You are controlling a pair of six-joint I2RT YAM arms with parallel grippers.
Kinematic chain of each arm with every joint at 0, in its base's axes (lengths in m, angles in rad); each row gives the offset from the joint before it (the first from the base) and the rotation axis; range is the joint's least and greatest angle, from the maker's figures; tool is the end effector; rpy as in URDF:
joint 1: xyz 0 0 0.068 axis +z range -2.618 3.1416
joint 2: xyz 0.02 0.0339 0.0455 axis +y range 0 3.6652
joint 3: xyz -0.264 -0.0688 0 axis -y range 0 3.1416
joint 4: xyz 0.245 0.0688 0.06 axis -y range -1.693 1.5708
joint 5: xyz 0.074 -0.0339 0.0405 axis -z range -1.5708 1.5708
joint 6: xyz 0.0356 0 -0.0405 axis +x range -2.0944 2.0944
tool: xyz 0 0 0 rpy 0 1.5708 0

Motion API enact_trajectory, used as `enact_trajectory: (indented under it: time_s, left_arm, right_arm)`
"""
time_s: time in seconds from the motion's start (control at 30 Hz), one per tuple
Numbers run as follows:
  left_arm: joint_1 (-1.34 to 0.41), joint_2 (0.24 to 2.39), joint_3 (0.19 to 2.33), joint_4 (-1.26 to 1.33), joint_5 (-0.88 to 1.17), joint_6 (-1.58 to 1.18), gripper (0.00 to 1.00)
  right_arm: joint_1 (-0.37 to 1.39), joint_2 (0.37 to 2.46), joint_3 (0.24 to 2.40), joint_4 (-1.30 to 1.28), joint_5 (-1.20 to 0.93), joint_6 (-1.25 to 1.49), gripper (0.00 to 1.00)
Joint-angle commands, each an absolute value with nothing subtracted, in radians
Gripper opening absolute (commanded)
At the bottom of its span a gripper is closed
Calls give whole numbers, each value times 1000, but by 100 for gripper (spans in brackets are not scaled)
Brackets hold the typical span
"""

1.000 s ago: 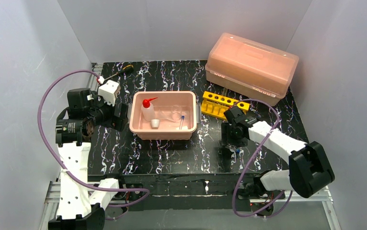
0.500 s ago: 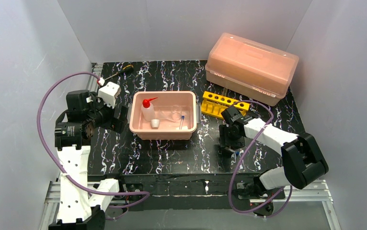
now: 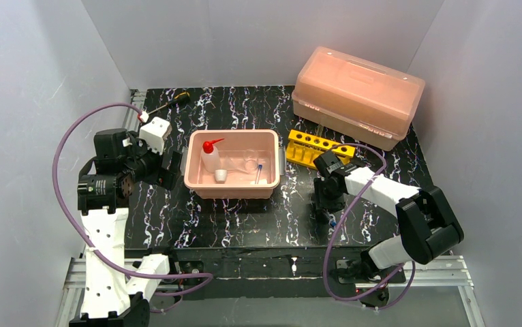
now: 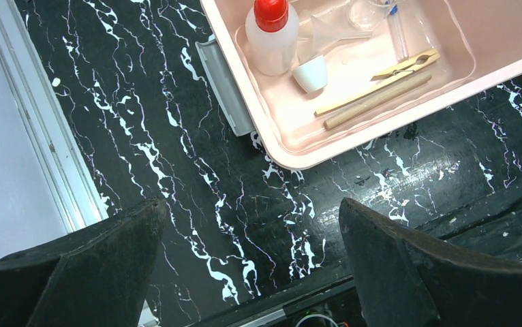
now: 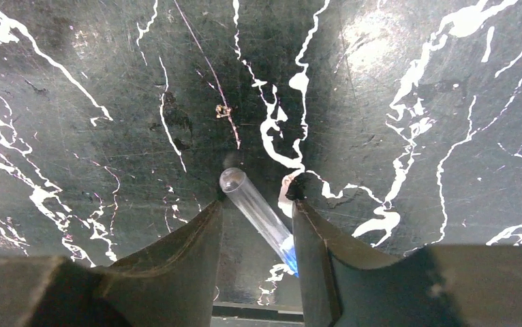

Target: Organize the chemistry lab equipment

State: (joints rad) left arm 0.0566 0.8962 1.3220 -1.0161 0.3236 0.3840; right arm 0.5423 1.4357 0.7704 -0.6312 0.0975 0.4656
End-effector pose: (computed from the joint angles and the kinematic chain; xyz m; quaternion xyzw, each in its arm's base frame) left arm 0.1434 -0.0032 0.4155 0.2167 0.8467 -0.0371 0.4845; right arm 0.2107 0.1229 0.1657 -0.0313 0.9890 0.0237 0.1429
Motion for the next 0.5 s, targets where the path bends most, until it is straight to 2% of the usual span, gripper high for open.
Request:
enact_trajectory:
  time_s: [0.0, 0.13, 0.23, 0.47]
  left_arm:
    - [60, 882, 1328, -1033, 323, 391, 98]
    - [60, 885, 1331, -1032, 327, 388, 98]
    - [61, 887, 1336, -1031, 324, 387, 98]
    - [60, 894, 1348, -1033, 321, 388, 98]
  right_arm:
    - [539, 1442, 771, -630, 111, 469, 48]
    - [540, 1426, 765, -624, 123, 473, 40]
    - [542, 1421, 761, -620, 123, 475, 30]
    - [555, 1423, 758, -607, 115, 487, 17]
